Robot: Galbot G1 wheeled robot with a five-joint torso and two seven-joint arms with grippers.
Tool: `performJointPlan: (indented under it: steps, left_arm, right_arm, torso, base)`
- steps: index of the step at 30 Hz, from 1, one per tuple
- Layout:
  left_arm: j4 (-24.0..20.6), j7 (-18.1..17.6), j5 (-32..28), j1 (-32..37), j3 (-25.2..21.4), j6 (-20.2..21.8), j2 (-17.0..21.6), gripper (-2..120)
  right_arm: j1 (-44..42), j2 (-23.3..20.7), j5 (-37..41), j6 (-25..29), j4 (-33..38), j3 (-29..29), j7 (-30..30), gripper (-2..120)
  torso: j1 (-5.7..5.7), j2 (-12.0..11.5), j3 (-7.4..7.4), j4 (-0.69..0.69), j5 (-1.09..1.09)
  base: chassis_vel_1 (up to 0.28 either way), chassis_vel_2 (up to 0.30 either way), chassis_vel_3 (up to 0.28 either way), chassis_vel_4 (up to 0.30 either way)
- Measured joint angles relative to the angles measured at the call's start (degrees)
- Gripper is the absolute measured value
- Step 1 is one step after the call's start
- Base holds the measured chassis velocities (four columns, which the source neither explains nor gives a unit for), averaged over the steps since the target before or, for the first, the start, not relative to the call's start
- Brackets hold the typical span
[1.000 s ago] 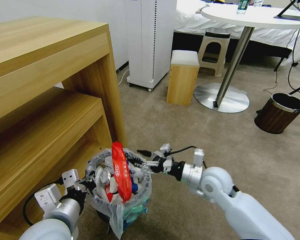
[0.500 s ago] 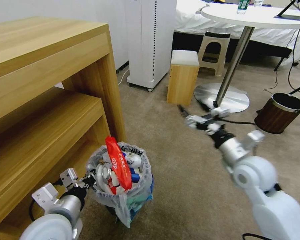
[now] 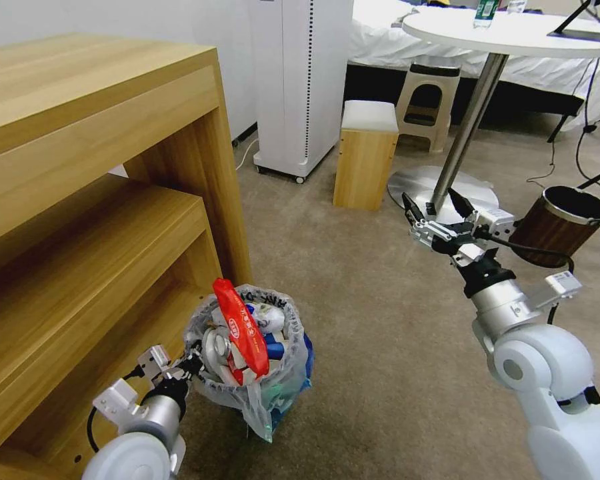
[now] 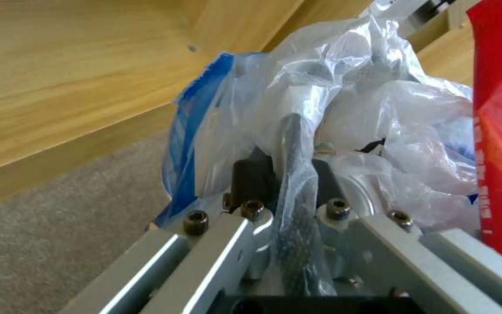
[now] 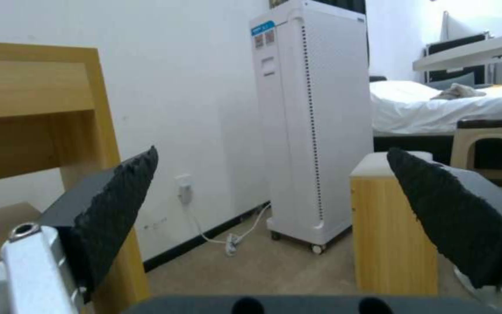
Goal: Pick up the trash bin and place the garbage on the floor into it.
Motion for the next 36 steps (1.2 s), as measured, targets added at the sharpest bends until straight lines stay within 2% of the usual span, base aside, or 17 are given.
performJointPlan:
  steps: [2,5,10,16,23,26,28,31,32,34,35,36]
  left_arm:
    - [2.4,1.7,2.9,-0.1,0.1,-1.6,-0.1,2]
    - [4.9,2.3,5.4,-0.3,0.2,-2.5,-0.1,2]
    - [7.3,2.3,5.8,-0.7,0.1,-2.6,-0.2,2]
    - [8.3,2.2,5.4,-1.2,0.2,-2.7,-0.5,2]
    - [7.4,1.2,4.0,-1.1,0.4,-2.1,-0.7,3]
    - [4.8,-0.6,3.4,-0.4,0.5,-1.2,-0.4,17]
    - [3.6,-1.2,3.3,0.1,0.4,-1.0,-0.1,20]
    - [-0.7,-2.9,3.1,1.5,0.0,-0.1,0.7,35]
    - [-0.7,-2.9,3.1,1.5,0.0,-0.1,0.7,35]
    - [-2.9,-3.9,3.0,2.2,-0.3,0.4,1.0,45]
    - [-2.9,-3.9,3.0,2.2,-0.3,0.4,1.0,45]
    - [-4.4,-5.2,2.8,2.6,-0.5,0.9,1.0,50]
  right_arm:
    - [0.1,0.4,-0.1,-0.1,-0.1,-0.5,-0.1,100]
    - [0.1,0.7,-0.1,-0.2,-0.2,-0.8,-0.2,100]
    - [0.0,0.7,-0.1,-0.3,-0.5,-0.9,-0.4,100]
    - [0.0,0.6,-0.1,-0.5,-0.6,-1.0,-0.5,100]
    - [-0.2,0.6,-0.1,-0.7,-0.6,-1.2,-0.7,100]
    - [-0.3,0.6,-0.1,-0.7,-0.7,-1.4,-0.7,100]
    - [-0.4,0.6,-0.1,-0.7,-0.7,-1.4,-0.7,100]
    - [-0.7,0.6,-0.6,-0.7,-1.1,-1.5,-0.8,100]
    - [-0.7,0.6,-0.6,-0.7,-1.1,-1.5,-0.8,100]
    - [-0.9,0.7,-1.0,-0.6,-1.4,-1.7,-0.8,100]
    - [-0.9,0.7,-1.0,-0.6,-1.4,-1.7,-0.8,100]
    - [-1.3,0.9,-1.3,-0.5,-1.5,-1.7,-0.8,100]
  torso:
    - [0.00,0.0,0.00,0.00,0.00]
    - [0.00,0.0,0.00,0.00,0.00]
    - [0.00,0.0,0.00,-0.01,-0.01]
    - [0.00,0.0,0.00,0.00,0.00]
    - [0.00,0.0,0.00,-0.01,-0.01]
    - [0.00,0.0,0.00,-0.01,0.00]
    - [0.00,0.0,0.00,-0.01,-0.01]
    - [0.00,0.0,0.00,-0.01,0.00]
    - [0.00,0.0,0.00,-0.01,0.00]
    - [0.00,0.0,0.00,-0.01,0.00]
    - [0.00,0.0,0.00,-0.01,0.00]
    - [0.00,0.0,0.00,0.00,0.00]
  base:
    - [0.000,0.000,0.000,0.000]
    - [0.000,0.000,0.000,0.000]
    - [0.000,0.000,0.000,0.000]
    - [0.000,0.000,0.000,0.000]
    - [0.000,0.000,0.000,0.000]
    - [0.000,0.000,0.000,0.000]
    - [0.000,0.000,0.000,0.000]
    - [0.000,0.000,0.000,0.000]
    - [0.000,0.000,0.000,0.000]
    - [0.000,0.000,0.000,0.000]
    - [0.000,0.000,0.000,0.000]
    - [0.000,0.000,0.000,0.000]
